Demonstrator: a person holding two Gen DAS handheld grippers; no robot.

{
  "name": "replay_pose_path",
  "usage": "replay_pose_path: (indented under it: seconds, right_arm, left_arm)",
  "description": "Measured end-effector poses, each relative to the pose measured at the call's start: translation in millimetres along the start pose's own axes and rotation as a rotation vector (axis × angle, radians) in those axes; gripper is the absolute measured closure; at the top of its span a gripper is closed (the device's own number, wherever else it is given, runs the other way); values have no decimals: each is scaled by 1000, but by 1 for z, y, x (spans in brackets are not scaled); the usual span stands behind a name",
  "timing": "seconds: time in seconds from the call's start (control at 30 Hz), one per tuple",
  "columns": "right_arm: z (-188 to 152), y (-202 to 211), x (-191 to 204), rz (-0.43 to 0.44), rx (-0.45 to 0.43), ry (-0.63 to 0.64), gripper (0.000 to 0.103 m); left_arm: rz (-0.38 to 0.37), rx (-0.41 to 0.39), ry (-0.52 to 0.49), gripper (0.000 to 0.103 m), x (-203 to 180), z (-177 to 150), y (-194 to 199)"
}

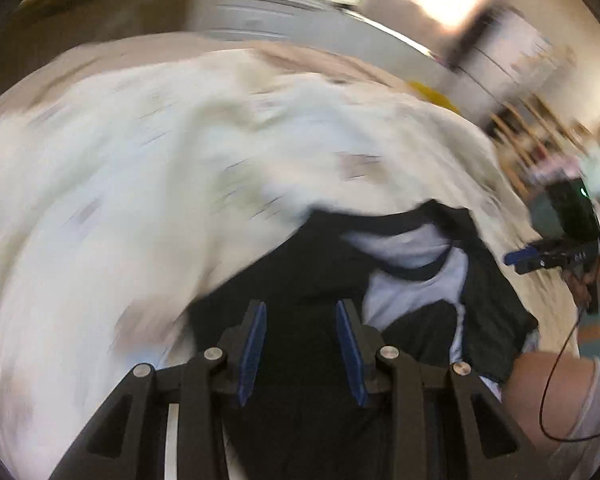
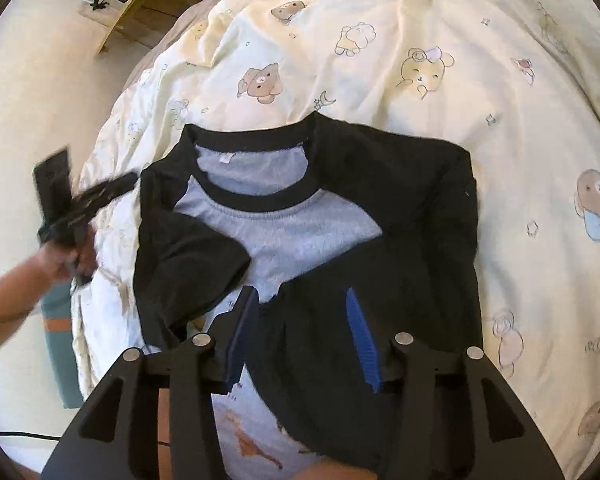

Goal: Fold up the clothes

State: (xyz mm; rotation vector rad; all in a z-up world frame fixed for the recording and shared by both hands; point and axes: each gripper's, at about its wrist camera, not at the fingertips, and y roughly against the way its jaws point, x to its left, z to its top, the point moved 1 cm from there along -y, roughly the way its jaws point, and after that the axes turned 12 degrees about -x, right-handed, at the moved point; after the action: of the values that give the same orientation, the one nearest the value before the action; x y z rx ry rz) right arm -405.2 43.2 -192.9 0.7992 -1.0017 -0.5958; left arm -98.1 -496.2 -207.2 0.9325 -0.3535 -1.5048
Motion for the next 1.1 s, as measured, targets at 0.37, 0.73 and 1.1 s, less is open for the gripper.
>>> replay_pose_path:
  seconds: [0.37, 0.73, 1.1]
  right_arm:
    - [-23, 37, -22, -12, -29, -83, 51]
    - [19, 15, -16, 6, -10, 211, 49]
    - [101, -87, -50, 165, 216, 444, 47]
  left_arm:
    - [-209, 315, -364, 66, 19, 23, -69]
    - [-176, 492, -400, 98, 22, 16, -59]
    - [103, 505, -345, 101, -13, 25, -47]
